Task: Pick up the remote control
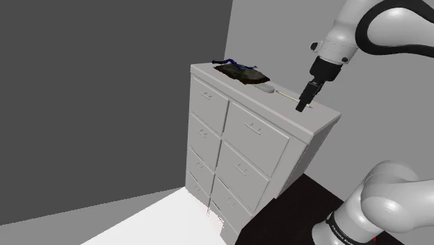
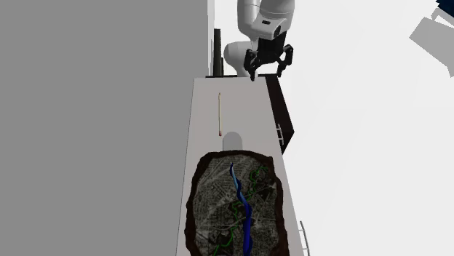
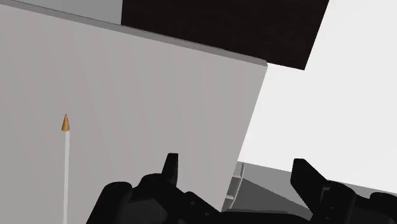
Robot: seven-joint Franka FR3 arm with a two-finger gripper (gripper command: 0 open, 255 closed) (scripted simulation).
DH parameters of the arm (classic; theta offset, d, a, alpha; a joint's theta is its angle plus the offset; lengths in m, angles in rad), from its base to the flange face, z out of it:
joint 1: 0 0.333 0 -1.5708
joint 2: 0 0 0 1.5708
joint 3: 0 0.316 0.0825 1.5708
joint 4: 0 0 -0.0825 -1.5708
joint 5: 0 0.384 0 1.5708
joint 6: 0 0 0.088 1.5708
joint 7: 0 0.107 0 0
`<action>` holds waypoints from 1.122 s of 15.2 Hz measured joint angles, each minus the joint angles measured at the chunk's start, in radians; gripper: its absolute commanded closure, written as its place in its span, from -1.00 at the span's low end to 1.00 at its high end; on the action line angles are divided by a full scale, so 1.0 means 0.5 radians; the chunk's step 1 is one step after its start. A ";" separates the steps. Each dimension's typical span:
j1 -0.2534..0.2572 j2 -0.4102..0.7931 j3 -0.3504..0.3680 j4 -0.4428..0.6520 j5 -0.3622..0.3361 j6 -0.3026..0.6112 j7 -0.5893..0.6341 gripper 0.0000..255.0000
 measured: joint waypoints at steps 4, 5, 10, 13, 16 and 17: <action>-0.021 0.171 -0.028 0.111 -0.015 0.042 -0.006 -1.00; -0.029 0.250 -0.038 0.144 -0.020 0.080 -0.005 -1.00; -0.067 0.676 -0.105 0.469 -0.040 0.139 -0.019 -1.00; -0.092 0.915 -0.152 0.673 -0.044 0.151 -0.039 -1.00; -0.114 1.143 -0.193 0.901 -0.036 0.126 -0.053 -1.00; -0.119 1.232 -0.205 0.989 -0.029 0.117 -0.054 -1.00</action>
